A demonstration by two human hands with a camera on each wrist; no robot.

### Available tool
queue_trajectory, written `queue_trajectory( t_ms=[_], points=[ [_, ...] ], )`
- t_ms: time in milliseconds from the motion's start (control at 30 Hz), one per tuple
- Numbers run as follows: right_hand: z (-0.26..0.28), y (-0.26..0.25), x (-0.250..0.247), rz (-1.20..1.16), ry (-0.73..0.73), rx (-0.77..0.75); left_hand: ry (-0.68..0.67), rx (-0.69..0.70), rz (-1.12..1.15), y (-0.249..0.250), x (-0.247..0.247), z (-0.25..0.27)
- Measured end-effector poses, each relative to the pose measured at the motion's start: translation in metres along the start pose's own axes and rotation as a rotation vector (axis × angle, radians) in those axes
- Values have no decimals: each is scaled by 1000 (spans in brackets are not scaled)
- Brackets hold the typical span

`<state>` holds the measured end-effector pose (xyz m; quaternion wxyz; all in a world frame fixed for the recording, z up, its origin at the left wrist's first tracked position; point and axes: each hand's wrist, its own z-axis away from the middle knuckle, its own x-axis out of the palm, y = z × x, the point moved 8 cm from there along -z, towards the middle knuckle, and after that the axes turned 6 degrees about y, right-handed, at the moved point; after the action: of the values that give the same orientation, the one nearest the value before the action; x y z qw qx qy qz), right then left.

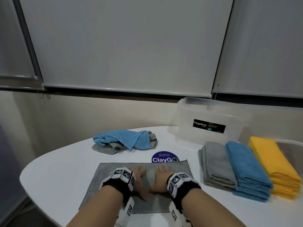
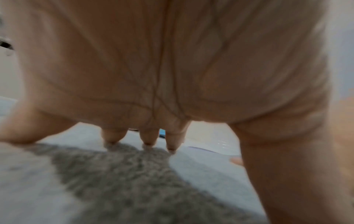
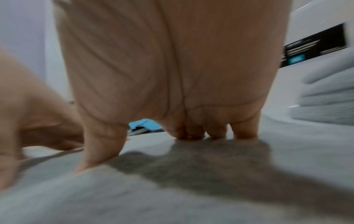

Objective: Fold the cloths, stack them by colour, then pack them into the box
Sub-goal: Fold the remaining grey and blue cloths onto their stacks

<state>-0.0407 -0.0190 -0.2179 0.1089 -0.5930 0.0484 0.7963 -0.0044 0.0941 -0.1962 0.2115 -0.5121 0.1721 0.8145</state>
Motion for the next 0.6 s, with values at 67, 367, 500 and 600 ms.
queue_trajectory(
  t_ms=[67,367,500,600],
  points=[
    [-2,34,0,-72,-3,115,-3,-55,72,-16,1,3],
    [3,78,3,-116,26,217,29,-271,187,-44,10,18],
    [7,79,5,-114,19,221,21,-294,165,-43,16,23],
    [16,80,12,-102,12,246,4,-286,140,-41,20,27]
  ],
)
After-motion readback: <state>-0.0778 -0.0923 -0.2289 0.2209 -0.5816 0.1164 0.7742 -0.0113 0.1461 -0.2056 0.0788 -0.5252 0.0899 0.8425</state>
